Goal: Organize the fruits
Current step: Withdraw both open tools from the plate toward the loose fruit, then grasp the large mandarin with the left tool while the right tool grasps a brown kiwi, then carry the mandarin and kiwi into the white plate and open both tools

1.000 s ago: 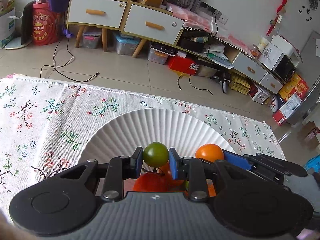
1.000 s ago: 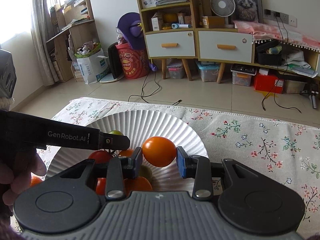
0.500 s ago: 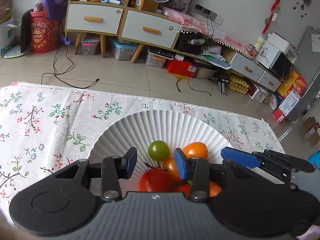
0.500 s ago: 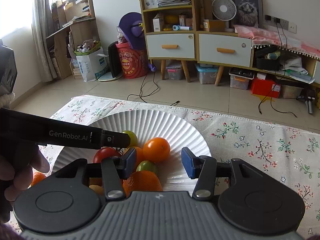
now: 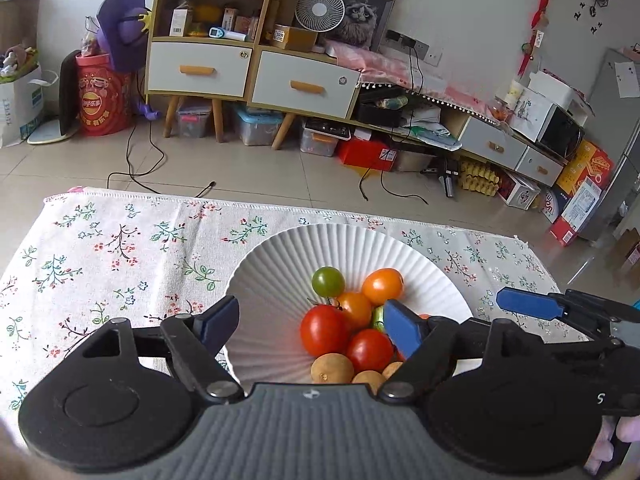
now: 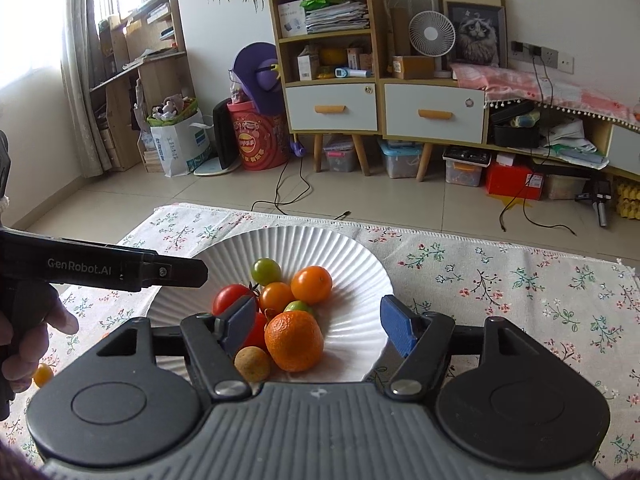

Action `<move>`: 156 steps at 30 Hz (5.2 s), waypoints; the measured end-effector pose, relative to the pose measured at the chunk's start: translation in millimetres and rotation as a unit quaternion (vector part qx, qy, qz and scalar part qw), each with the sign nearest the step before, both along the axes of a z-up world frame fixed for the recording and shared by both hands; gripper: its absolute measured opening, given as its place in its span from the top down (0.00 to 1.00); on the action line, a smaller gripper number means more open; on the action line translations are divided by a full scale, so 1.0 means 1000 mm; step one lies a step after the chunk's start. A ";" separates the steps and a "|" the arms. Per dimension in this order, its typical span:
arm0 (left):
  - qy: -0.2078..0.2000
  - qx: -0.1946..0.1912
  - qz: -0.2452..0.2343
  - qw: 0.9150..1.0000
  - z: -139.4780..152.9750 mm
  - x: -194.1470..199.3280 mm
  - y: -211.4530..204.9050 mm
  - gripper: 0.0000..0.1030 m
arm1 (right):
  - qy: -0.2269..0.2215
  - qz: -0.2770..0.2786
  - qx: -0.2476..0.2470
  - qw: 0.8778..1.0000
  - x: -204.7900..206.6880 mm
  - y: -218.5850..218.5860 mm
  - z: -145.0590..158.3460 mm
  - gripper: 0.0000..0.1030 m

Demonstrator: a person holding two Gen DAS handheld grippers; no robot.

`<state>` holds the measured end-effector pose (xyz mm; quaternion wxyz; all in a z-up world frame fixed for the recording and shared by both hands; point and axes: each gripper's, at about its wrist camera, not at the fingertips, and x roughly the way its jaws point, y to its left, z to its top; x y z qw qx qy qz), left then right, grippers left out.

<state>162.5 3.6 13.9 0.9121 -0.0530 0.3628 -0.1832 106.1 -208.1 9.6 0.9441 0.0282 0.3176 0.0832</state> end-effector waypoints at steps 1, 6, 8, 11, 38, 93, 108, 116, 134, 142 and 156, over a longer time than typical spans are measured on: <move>-0.001 0.001 0.000 1.000 0.001 -0.002 0.002 0.21 | -0.001 -0.001 -0.001 1.000 -0.002 0.000 0.001 0.35; -0.007 0.005 0.004 1.000 0.004 -0.013 0.012 0.16 | -0.003 -0.007 0.001 1.000 -0.012 -0.002 0.005 0.31; -0.008 0.008 0.006 1.000 0.004 -0.018 0.015 0.15 | -0.003 -0.009 0.000 1.000 -0.016 -0.001 0.006 0.31; -0.009 0.016 0.009 1.000 0.004 -0.025 0.018 0.15 | -0.003 -0.009 -0.006 1.000 -0.021 0.000 0.008 0.29; -0.004 0.068 0.020 0.997 -0.013 -0.072 0.040 0.03 | 0.015 0.036 -0.030 0.999 -0.061 0.038 -0.013 0.11; -0.047 0.112 -0.009 0.993 -0.073 -0.065 0.061 0.14 | 0.001 0.104 -0.063 0.993 -0.045 0.086 -0.058 0.52; -0.036 0.099 0.009 0.994 -0.068 -0.050 0.044 0.55 | 0.001 0.109 -0.063 0.992 -0.041 0.090 -0.055 0.67; -0.029 0.093 0.008 0.995 -0.066 -0.054 0.048 0.65 | 0.008 0.125 -0.048 0.991 -0.041 0.088 -0.051 0.79; 0.006 0.055 -0.002 0.998 -0.063 -0.071 0.062 0.65 | 0.025 0.127 -0.027 0.991 -0.057 0.073 -0.050 0.80; 0.018 0.038 -0.002 0.999 -0.061 -0.078 0.068 0.65 | 0.030 0.126 -0.020 0.991 -0.062 0.068 -0.049 0.80; 0.028 0.016 -0.001 0.999 -0.052 -0.080 0.067 0.65 | 0.043 0.108 0.001 0.993 -0.071 0.049 -0.046 0.80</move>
